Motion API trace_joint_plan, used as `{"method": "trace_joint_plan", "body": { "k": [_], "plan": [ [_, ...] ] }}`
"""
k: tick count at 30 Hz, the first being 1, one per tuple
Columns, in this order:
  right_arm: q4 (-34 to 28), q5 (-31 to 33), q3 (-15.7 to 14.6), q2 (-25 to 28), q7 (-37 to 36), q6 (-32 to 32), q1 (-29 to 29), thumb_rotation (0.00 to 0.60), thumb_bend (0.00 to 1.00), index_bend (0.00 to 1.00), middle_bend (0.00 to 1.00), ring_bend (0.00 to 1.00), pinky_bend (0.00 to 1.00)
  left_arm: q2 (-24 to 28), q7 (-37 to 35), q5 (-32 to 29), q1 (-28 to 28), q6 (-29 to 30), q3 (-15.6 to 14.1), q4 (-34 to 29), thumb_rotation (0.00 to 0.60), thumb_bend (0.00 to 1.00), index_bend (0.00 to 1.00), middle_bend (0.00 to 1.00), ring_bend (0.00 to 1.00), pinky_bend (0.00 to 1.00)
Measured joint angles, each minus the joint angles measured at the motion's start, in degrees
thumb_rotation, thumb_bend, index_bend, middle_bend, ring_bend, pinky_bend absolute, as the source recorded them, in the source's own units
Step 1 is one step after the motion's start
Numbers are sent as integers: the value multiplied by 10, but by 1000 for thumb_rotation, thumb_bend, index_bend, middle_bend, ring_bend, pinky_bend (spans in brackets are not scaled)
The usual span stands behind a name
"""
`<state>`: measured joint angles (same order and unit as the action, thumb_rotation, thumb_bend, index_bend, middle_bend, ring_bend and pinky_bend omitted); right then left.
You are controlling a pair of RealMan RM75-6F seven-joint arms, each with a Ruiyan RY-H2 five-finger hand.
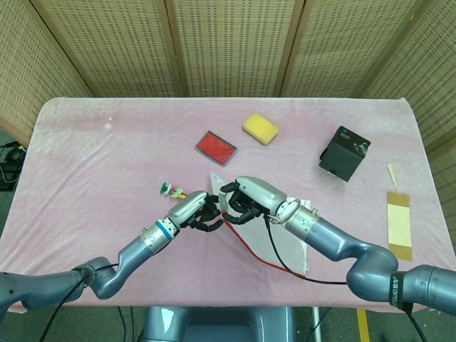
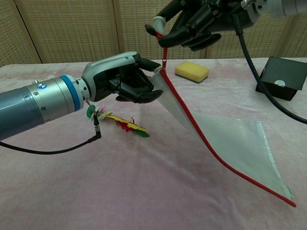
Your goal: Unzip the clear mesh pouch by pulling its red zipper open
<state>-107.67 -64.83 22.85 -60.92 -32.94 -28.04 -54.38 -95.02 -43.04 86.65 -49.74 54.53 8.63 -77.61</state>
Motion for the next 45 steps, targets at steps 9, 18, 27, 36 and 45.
{"method": "trace_joint_plan", "body": {
  "k": [9,18,27,36,45],
  "plan": [
    [-1,-18,-6,1,-3,-5,12,600,913,773,962,933,1000,0,-7,-13,0,1,8,-11,600,625,787,954,828,935],
    [-3,-67,-21,-1,1,-41,37,600,914,773,962,933,1000,7,-8,-49,5,-3,26,-31,600,689,843,954,828,935],
    [-1,-101,-47,-6,9,-75,57,600,914,773,963,932,1000,22,-40,-75,11,-13,45,-48,600,699,853,954,828,936],
    [8,-89,-56,-18,24,-82,54,600,914,775,964,933,1000,32,-66,-78,13,-20,57,-69,600,699,866,954,828,936],
    [10,-72,-65,-24,48,-81,49,600,914,779,966,934,1000,39,-85,-87,16,-19,70,-80,600,699,868,954,828,936]
  ]
}}
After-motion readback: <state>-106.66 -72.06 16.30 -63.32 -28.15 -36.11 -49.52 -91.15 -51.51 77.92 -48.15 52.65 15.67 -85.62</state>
